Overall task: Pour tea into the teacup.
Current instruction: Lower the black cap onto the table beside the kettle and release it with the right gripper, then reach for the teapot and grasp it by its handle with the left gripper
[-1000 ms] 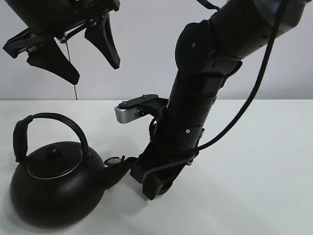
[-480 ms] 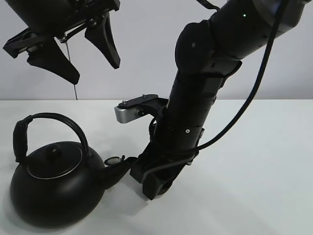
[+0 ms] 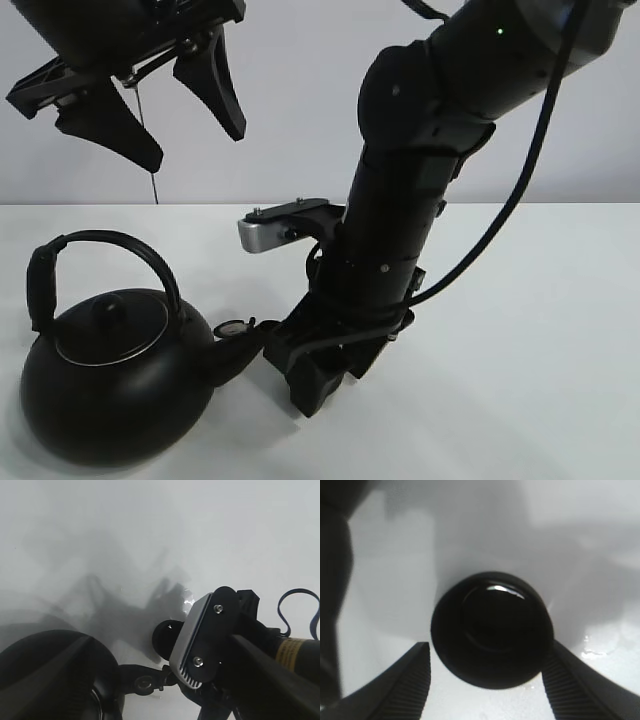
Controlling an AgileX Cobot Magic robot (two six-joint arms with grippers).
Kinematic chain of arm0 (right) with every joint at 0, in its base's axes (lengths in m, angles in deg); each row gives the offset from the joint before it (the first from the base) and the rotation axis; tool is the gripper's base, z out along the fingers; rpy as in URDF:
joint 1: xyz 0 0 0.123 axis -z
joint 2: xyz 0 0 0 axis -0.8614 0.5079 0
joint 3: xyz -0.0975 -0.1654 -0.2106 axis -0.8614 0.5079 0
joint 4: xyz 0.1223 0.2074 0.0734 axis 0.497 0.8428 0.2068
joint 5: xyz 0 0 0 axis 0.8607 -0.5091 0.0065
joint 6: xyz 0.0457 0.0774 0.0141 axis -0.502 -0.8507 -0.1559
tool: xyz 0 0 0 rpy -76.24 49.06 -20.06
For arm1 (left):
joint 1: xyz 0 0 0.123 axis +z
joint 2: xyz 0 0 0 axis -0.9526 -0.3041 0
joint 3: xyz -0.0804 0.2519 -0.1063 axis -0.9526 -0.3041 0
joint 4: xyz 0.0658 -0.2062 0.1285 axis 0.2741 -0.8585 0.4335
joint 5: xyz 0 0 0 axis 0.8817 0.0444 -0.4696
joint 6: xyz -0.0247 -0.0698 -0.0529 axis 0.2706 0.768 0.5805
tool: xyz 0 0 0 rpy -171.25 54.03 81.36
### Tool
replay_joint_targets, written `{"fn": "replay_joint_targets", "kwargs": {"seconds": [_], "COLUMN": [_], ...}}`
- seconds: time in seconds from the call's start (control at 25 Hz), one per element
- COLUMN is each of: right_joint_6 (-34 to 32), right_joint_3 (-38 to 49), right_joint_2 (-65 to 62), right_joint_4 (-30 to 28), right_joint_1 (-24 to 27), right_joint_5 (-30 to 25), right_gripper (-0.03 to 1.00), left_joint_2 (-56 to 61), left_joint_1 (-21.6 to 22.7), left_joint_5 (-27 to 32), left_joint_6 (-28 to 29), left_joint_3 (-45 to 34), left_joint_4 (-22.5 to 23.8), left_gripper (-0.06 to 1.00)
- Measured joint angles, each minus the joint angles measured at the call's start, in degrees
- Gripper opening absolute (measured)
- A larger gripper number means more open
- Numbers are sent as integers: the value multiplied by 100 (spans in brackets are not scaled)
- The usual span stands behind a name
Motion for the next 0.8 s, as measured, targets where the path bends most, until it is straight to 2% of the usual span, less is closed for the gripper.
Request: {"fn": "replay_joint_targets", "kwargs": {"seconds": [0.32, 0.8], "right_joint_6": [-297, -1385], "right_joint_3": [0, 0], "right_joint_2": [-371, -574], "right_joint_4": [7, -105], "right_joint_1": [0, 19], "right_joint_5": [-186, -1154], "right_gripper": [44, 44], "left_joint_2": [0, 0], "left_joint_1": [0, 0], "left_joint_5": [-2, -2], "left_joint_6": [0, 0], "left_joint_3": [0, 0], "left_joint_4": [0, 0], "left_gripper": [52, 52]}}
